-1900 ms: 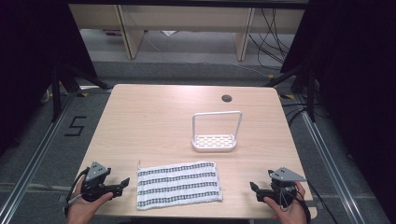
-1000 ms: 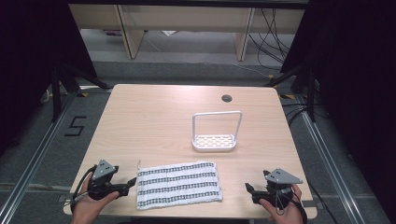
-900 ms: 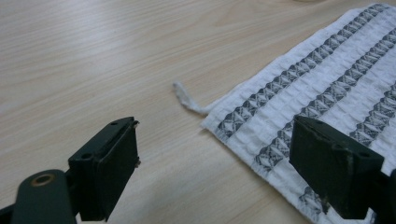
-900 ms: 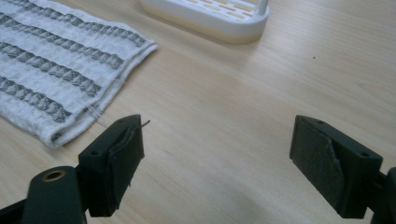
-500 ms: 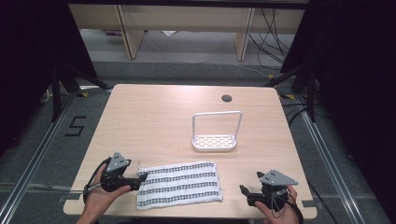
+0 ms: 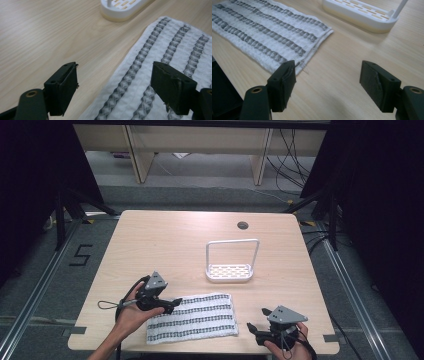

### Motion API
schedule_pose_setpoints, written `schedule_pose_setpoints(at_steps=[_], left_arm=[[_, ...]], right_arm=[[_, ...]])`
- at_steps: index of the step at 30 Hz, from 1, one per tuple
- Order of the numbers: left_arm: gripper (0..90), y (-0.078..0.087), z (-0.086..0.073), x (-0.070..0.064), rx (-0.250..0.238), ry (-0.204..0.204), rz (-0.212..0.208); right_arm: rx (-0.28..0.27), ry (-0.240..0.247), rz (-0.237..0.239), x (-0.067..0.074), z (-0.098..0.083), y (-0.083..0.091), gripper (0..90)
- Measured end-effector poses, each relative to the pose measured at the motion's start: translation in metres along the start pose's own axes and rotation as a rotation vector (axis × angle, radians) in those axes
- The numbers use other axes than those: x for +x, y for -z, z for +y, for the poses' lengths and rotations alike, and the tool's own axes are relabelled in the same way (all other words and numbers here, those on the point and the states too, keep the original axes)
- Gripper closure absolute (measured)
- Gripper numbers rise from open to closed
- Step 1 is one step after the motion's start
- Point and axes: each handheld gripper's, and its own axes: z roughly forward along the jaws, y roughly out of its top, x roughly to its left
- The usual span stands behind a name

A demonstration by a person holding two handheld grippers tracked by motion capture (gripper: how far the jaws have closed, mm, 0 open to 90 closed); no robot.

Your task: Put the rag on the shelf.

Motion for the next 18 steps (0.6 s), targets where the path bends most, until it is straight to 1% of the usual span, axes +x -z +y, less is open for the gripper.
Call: schedule_pose_setpoints(at_steps=[1,2,3,4,5,6,7,8,9,10,11,12,13,14,15,16,18], left_arm=[[21.4,-0.005,0.004,-0.002,0.006,-0.01,-0.016],[22.1,-0.008,0.007,-0.004,0.01,-0.015,-0.021],[22.3,-0.012,0.01,-0.006,0.014,-0.016,-0.031],[23.4,-0.016,0.012,-0.008,0.016,-0.019,-0.033],[23.4,-0.019,0.015,-0.009,0.024,-0.03,-0.048],[23.6,-0.023,0.018,-0.011,0.025,-0.035,-0.049],[24.0,-0.025,0.02,-0.012,0.025,-0.035,-0.05],[24.5,-0.03,0.024,-0.014,0.027,-0.044,-0.068],[24.8,-0.034,0.027,-0.016,0.031,-0.051,-0.071],[25.5,-0.038,0.03,-0.018,0.034,-0.06,-0.078],[26.6,-0.041,0.034,-0.02,0.04,-0.076,-0.083],[27.2,-0.045,0.037,-0.022,0.038,-0.073,-0.106],[27.4,-0.049,0.039,-0.024,0.042,-0.074,-0.109],[27.9,-0.052,0.042,-0.025,0.041,-0.086,-0.117],[29.1,-0.054,0.044,-0.026,0.041,-0.085,-0.122],[29.9,-0.058,0.047,-0.028,0.039,-0.089,-0.133],[30.7,-0.064,0.051,-0.031,0.045,-0.09,-0.147]], right_arm=[[0.004,0.001,-0.003,0.002,0.0,0.0,31.1],[0.006,0.013,0.003,0.004,0.0,-0.001,31.6],[0.011,0.012,0.007,0.006,0.0,-0.002,32.4],[0.022,0.013,0.02,0.01,0.0,-0.003,33.6],[0.022,0.013,0.02,0.01,0.0,-0.003,33.6],[0.021,0.029,0.019,0.011,0.0,-0.004,34.3],[0.027,0.018,0.028,0.014,-0.001,-0.005,34.9],[0.03,0.026,0.031,0.014,-0.001,-0.006,35.4],[0.03,0.044,0.038,0.015,-0.001,-0.007,36.4],[0.028,0.051,0.033,0.016,-0.001,-0.008,37.7],[0.031,0.066,0.034,0.016,-0.001,-0.009,38.8],[0.033,0.057,0.039,0.018,-0.001,-0.009,40.1],[0.033,0.055,0.042,0.019,-0.001,-0.01,41.2],[0.035,0.055,0.052,0.02,-0.001,-0.01,41.8],[0.036,0.058,0.052,0.02,-0.001,-0.011,42.5],[0.029,0.072,0.043,0.02,-0.001,-0.012,43.0],[0.039,0.074,0.051,0.024,-0.001,-0.014,43.8]])
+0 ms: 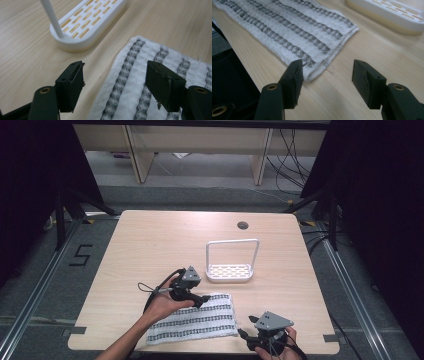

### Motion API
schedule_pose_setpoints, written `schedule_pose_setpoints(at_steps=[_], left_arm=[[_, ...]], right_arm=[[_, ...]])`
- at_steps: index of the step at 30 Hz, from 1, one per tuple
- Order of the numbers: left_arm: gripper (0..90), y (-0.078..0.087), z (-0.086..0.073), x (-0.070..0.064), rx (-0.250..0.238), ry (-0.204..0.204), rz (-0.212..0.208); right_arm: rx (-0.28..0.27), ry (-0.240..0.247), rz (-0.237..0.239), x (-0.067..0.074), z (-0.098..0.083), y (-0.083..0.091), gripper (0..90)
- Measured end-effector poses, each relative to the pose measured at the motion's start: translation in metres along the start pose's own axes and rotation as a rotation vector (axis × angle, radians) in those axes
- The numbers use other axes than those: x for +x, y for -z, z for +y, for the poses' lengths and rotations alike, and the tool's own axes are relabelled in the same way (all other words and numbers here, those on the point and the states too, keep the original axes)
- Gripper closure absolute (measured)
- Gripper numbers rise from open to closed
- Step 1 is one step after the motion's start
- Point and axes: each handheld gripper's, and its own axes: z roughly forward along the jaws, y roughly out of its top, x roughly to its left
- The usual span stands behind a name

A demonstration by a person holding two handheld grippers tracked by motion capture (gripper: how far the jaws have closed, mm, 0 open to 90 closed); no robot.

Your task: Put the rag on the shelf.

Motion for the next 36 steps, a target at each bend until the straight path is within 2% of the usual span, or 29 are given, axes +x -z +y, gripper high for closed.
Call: schedule_pose_setpoints(at_steps=[4,7,10,12,13,15,16,19,23,25,29,30,31,33,36], left_arm=[[33.1,-0.013,0.007,-0.005,0.015,-0.024,-0.028],[34.9,-0.021,0.012,-0.007,0.035,-0.051,-0.052],[36.8,-0.029,0.016,-0.008,0.044,-0.049,-0.078],[38.1,-0.035,0.018,-0.008,0.049,-0.058,-0.081],[38.1,-0.037,0.019,-0.008,0.068,-0.076,-0.093],[38.2,-0.043,0.022,-0.011,0.054,-0.061,-0.1],[38.2,-0.044,0.024,-0.011,0.069,-0.075,-0.106],[39.1,-0.051,0.029,-0.013,0.065,-0.076,-0.12],[39.9,-0.056,0.03,-0.012,0.083,-0.086,-0.133],[40.5,-0.058,0.03,-0.011,0.083,-0.078,-0.136],[42.9,-0.062,0.03,-0.011,0.102,-0.09,-0.145],[43.2,-0.063,0.03,-0.011,0.103,-0.093,-0.15],[43.5,-0.063,0.03,-0.011,0.104,-0.092,-0.153],[44.7,-0.063,0.03,-0.011,0.107,-0.086,-0.155],[47.2,-0.065,0.03,-0.011,0.114,-0.113,-0.154]], right_arm=[[0.01,0.034,0.015,0.005,0.001,-0.006,45.9],[0.032,0.031,0.036,0.009,0.002,-0.011,48.1],[0.032,0.044,0.029,0.01,0.002,-0.015,49.6],[0.042,0.036,0.037,0.011,0.002,-0.017,50.8],[0.042,0.036,0.037,0.011,0.002,-0.017,50.8],[0.049,0.021,0.033,0.011,0.002,-0.018,51.0],[0.04,0.026,0.03,0.01,0.001,-0.019,51.4],[0.037,0.027,0.025,0.008,0.001,-0.02,51.8],[0.045,0.027,0.034,0.009,0.001,-0.02,52.0],[0.046,0.019,0.034,0.011,0.0,-0.021,52.4],[0.055,0.038,0.039,0.01,0.0,-0.025,54.4],[0.062,0.017,0.041,0.013,0.0,-0.026,54.9],[0.058,0.037,0.041,0.011,0.001,-0.027,55.5],[0.067,0.044,0.039,0.011,0.002,-0.029,57.4],[0.076,0.05,0.046,0.009,0.001,-0.033,60.5]])
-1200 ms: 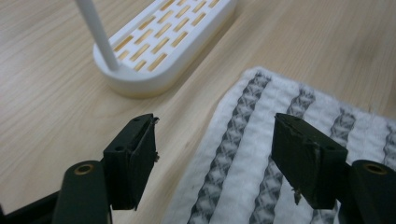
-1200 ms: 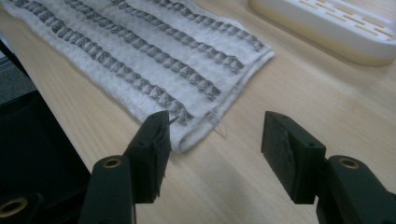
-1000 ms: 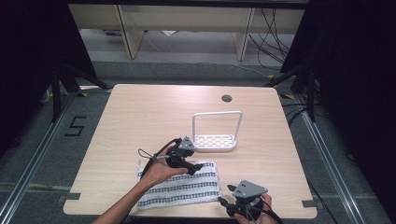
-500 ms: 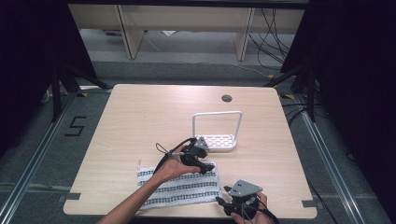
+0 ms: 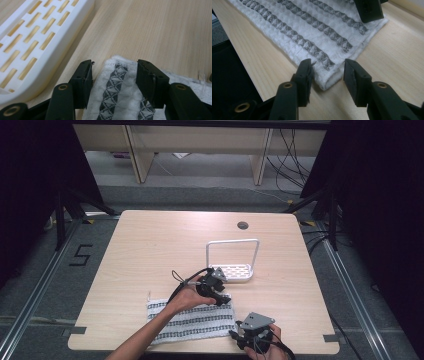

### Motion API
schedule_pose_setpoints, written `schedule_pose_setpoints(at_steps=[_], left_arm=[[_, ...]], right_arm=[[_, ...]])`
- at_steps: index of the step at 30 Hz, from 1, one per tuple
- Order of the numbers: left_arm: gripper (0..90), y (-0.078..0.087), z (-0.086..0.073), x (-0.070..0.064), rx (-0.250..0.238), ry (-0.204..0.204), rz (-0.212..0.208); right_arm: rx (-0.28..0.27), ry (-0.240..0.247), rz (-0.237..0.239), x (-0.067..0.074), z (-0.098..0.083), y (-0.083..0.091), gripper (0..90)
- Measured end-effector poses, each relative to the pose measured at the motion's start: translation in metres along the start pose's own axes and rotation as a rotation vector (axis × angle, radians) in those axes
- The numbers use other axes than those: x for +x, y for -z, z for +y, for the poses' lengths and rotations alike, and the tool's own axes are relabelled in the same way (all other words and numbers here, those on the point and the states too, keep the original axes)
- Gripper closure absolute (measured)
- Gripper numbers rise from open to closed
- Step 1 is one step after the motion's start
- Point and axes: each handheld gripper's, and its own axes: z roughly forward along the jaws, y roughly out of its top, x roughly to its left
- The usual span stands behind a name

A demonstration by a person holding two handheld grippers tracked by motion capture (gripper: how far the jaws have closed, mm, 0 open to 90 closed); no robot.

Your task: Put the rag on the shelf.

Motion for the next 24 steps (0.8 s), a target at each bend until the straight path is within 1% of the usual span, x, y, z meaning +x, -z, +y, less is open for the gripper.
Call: schedule_pose_setpoints(at_steps=[1,2,3,4,5,6,7,8,9,10,11,12,13,14,15,16,17,18,19,20,21,22,23,24], left_arm=[[47.6,0.0,0.0,-0.001,0.0,0.002,0.0],[48.5,0.0,0.0,-0.001,0.0,0.002,0.001],[50.5,0.0,0.001,0.0,0.001,-0.017,-0.001],[52.3,0.0,0.001,-0.001,0.007,-0.02,-0.002],[57.1,0.0,0.001,-0.002,0.005,-0.021,-0.001],[59.9,0.0,0.0,-0.003,0.005,-0.03,0.002],[59.9,0.0,0.0,-0.003,0.007,-0.041,0.001],[63.0,0.0,0.0,-0.003,0.006,-0.044,0.001],[66.2,0.0,0.0,-0.004,0.004,-0.046,-0.002],[72.2,0.0,0.0,-0.004,0.005,-0.047,-0.006],[74.8,0.0,0.0,-0.004,0.006,-0.055,-0.009],[74.8,0.0,0.0,-0.004,0.006,-0.059,-0.015],[78.2,0.0,0.0,-0.004,0.004,-0.058,-0.02],[83.0,0.0,0.0,-0.004,0.003,-0.06,-0.024],[83.0,0.001,0.0,-0.004,0.0,-0.062,-0.025],[84.1,0.001,-0.001,-0.004,-0.006,-0.052,-0.023],[84.8,0.003,0.0,-0.003,-0.005,-0.055,-0.024],[85.4,0.004,0.0,-0.003,-0.011,-0.047,-0.022],[85.7,0.005,0.0,-0.003,-0.016,-0.044,-0.022],[86.0,0.007,0.0,-0.003,-0.024,-0.035,-0.019],[86.1,0.009,0.001,-0.003,-0.036,-0.04,-0.013],[86.1,0.012,0.002,-0.003,-0.047,-0.042,-0.014],[86.2,0.015,0.003,-0.004,-0.058,-0.034,-0.009],[86.2,0.018,0.004,-0.004,-0.064,-0.035,-0.003]], right_arm=[[0.006,-0.007,0.001,0.0,0.0,0.0,61.3],[0.01,0.0,0.007,-0.001,-0.001,-0.001,62.8],[0.019,-0.038,0.008,0.001,-0.002,0.0,64.7],[0.019,-0.056,0.016,0.002,-0.002,0.001,67.2],[0.016,-0.043,0.017,0.0,-0.002,0.001,71.7],[0.007,-0.01,0.012,-0.002,-0.002,0.0,73.9],[0.007,-0.01,0.012,-0.002,-0.002,0.0,73.9],[0.005,-0.023,0.015,-0.002,-0.003,0.0,76.4],[0.003,-0.019,0.017,-0.002,-0.003,0.0,79.5],[-0.008,-0.014,0.026,-0.004,-0.003,0.0,84.4],[-0.01,-0.014,0.034,-0.005,-0.003,0.0,85.6],[-0.01,-0.014,0.034,-0.005,-0.003,0.0,85.6],[-0.003,-0.026,0.044,-0.005,-0.002,0.001,86.7],[-0.012,-0.013,0.047,-0.007,-0.002,0.0,87.6],[-0.012,-0.013,0.047,-0.007,-0.002,0.0,87.6],[-0.015,0.003,0.044,-0.009,-0.002,0.001,87.8],[-0.024,0.01,0.041,-0.009,-0.002,0.001,88.0],[-0.035,0.03,0.036,-0.011,-0.001,0.002,88.1],[-0.034,0.017,0.036,-0.011,-0.001,0.004,88.1],[-0.038,0.024,0.031,-0.013,0.0,0.006,88.1],[-0.04,0.015,0.027,-0.013,0.0,0.008,88.2],[-0.047,0.019,0.017,-0.015,0.001,0.009,88.2],[-0.058,0.023,0.006,-0.019,0.002,0.014,88.3],[-0.058,0.023,0.006,-0.019,0.002,0.014,88.3]])
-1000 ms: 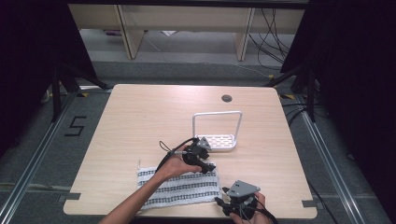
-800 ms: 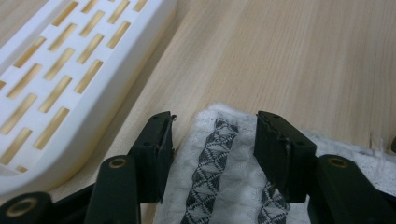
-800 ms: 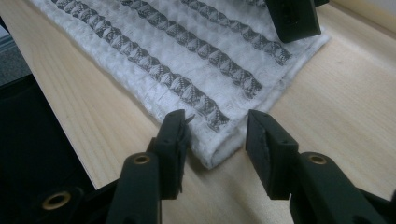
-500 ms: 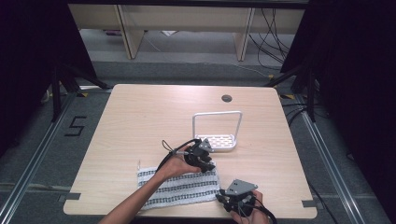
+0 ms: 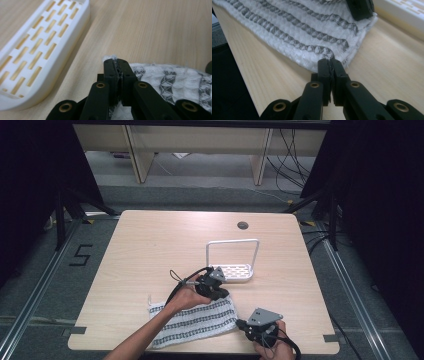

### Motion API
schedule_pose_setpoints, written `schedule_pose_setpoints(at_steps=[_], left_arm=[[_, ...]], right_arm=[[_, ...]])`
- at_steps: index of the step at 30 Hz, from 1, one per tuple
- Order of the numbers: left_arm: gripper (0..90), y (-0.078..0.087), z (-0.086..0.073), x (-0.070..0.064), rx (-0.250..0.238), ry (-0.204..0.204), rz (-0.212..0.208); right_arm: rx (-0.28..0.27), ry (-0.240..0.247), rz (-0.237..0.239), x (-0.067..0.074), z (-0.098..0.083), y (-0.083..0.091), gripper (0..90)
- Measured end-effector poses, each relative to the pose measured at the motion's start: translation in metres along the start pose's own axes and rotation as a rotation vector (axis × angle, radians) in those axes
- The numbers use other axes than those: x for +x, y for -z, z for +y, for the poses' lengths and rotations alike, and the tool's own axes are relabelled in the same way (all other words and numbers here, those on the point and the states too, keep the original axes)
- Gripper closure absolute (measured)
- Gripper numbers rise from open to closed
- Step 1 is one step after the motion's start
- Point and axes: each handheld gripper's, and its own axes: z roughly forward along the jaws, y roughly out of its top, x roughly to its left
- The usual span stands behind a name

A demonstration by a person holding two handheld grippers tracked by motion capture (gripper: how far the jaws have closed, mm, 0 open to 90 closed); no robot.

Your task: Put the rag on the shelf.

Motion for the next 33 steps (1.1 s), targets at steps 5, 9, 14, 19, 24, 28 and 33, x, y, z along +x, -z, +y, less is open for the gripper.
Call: schedule_pose_setpoints(at_steps=[5,9,14,19,24,28,33], left_arm=[[86.3,0.016,0.005,-0.001,-0.063,0.038,0.03],[86.2,0.028,0.01,-0.002,-0.115,0.068,0.037],[86.2,0.049,0.022,-0.006,-0.167,0.067,0.077],[86.2,0.074,0.039,-0.01,-0.251,0.063,0.103],[86.2,0.104,0.058,-0.015,-0.319,0.064,0.147],[86.1,0.124,0.073,-0.016,-0.378,0.073,0.177],[86.1,0.14,0.089,-0.015,-0.414,0.099,0.214]], right_arm=[[-0.04,0.005,-0.026,-0.009,0.005,0.012,88.3],[-0.07,0.014,-0.051,-0.016,0.012,0.022,88.4],[-0.119,0.035,-0.072,-0.027,0.024,0.037,88.6],[-0.161,0.054,-0.104,-0.037,0.046,0.055,88.7],[-0.224,0.062,-0.135,-0.052,0.073,0.073,88.8],[-0.273,0.062,-0.167,-0.067,0.094,0.084,88.9],[-0.312,0.041,-0.184,-0.088,0.121,0.093,88.9]])
